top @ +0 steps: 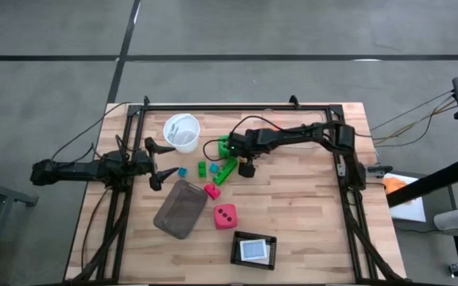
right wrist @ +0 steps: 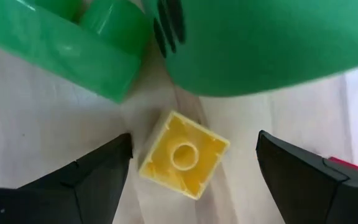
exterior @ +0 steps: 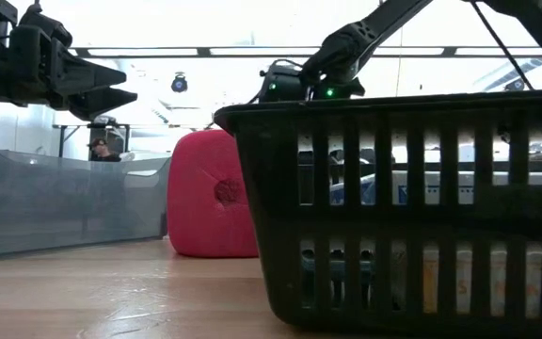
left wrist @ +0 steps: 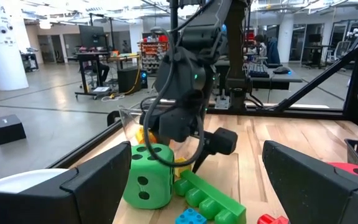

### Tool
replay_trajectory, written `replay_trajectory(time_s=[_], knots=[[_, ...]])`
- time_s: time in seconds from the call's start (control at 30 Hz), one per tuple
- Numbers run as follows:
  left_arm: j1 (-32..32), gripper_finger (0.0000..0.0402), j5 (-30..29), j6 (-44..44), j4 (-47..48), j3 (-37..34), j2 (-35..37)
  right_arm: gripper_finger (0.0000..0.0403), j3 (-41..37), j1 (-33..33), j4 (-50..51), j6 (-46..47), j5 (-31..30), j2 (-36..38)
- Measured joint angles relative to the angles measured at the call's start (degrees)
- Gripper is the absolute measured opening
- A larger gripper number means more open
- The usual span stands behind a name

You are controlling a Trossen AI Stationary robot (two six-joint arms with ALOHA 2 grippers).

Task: Pick & Place Toys
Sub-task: Put the yellow game piece into the transparent bin

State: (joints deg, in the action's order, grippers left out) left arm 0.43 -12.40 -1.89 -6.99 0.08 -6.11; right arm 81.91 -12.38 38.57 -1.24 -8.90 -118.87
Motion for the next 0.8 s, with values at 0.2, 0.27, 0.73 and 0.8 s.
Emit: replay_trajectory(time_s=[0.2, 0.27, 0.73, 0.8], knots=[[0.0, 0.0362, 0.0, 0.0, 0.2, 0.0, 0.0, 0.0341, 1.1, 0.0, 1.1, -0.1, 0.0, -0.9], [0.0, 0.0362, 0.0, 0.0, 0.2, 0.0, 0.0, 0.0341, 1.2, 0.0, 1.2, -0.1, 0.0, -0.9], [0.0, 0.0362, 0.0, 0.0, 0.2, 0.0, 0.0, 0.0164, 1.1, 0.3, 1.6, 0.6, 1.6, -0.8], [0.0, 0.0362, 0.0, 0.0, 0.2, 0.0, 0.0, 0.0136, 1.1, 0.4, 1.6, 0.9, 1.5, -0.8]])
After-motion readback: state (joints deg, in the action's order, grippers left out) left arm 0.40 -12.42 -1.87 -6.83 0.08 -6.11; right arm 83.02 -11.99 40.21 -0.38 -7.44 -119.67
